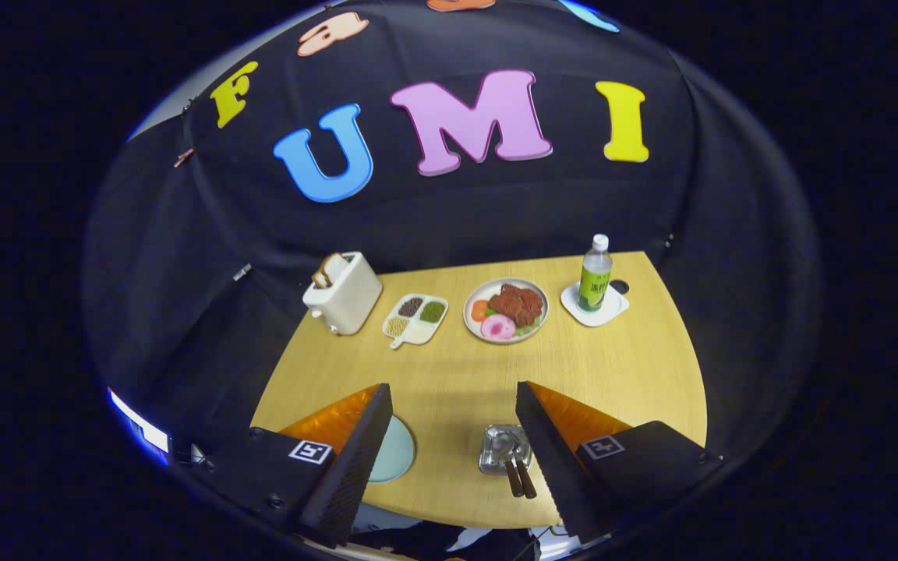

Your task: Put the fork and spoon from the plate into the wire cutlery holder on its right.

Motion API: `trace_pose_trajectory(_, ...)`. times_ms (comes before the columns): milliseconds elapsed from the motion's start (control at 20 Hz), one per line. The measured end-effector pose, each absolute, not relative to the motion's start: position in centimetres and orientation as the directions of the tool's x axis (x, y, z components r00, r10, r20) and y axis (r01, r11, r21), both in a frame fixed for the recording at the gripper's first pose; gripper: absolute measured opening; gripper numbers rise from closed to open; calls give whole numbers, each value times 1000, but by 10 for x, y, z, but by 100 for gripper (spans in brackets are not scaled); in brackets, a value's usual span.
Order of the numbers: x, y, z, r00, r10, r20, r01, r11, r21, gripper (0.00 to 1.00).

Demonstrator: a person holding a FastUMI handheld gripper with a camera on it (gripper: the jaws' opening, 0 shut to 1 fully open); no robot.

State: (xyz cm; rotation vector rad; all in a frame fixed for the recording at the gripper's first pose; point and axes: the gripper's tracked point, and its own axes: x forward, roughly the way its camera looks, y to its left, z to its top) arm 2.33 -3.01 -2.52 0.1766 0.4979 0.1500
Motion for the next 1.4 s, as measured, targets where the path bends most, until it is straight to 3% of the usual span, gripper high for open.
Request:
trace_pose_trajectory(200, 13, -18, 32, 956, 149, -254, -105, 978, 178, 99)
trace_pose_trajectory(550, -18, 15, 88, 990, 139, -9, -138, 989, 62, 99)
trace_pose_trajectory(700, -29, 20, 89, 989, 144, 32, -146, 987, 69, 99)
trace_pose_trajectory(900, -35, 7, 66, 994, 112, -2, -112, 991, 77, 99)
trace_pose_trajectory(1200, -53, -20, 73, 991, 32, 133, -43, 996, 84, 99)
trace_pose_trajectory(1400, -59, -40, 58, 989, -20, 146, 8, 997, 79, 99)
